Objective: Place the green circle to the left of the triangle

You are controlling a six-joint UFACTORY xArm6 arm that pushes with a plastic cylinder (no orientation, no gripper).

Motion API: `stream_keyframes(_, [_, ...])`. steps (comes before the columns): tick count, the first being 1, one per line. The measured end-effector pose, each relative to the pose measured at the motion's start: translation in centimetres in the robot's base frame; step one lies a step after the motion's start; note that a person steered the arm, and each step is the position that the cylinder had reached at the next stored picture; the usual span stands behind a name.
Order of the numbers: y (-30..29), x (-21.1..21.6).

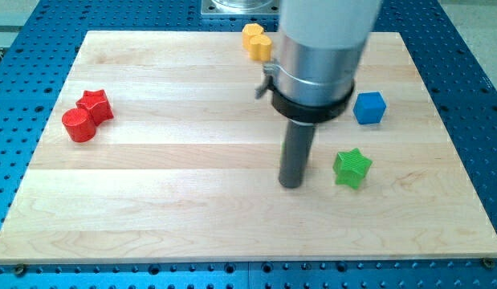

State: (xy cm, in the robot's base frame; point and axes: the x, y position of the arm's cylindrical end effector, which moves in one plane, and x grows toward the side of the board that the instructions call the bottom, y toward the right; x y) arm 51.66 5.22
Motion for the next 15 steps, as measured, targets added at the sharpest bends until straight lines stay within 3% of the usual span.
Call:
stream_keyframes(3, [5.6,-3.8])
stream_keyframes(4, [0.4,-4.3])
stream_keyframes(5, [-2.8,-2.1])
stream_keyframes(6, [-7.1,-6.0])
stream_keyframes(7, [-0.6,-10.7])
stream_keyframes(8, [-5.9,-7.6])
stream_keyframes(9, [5.1,-5.3])
stream_keyframes(10, [4.7,-6.7])
stream_keyframes(12, [-4.6,-8.5])
stream_keyframes(13, [-7.6,-11.8])
stream_keyframes(14, [-5.2,-16.4])
stream_keyframes(15, [1.5,-16.5])
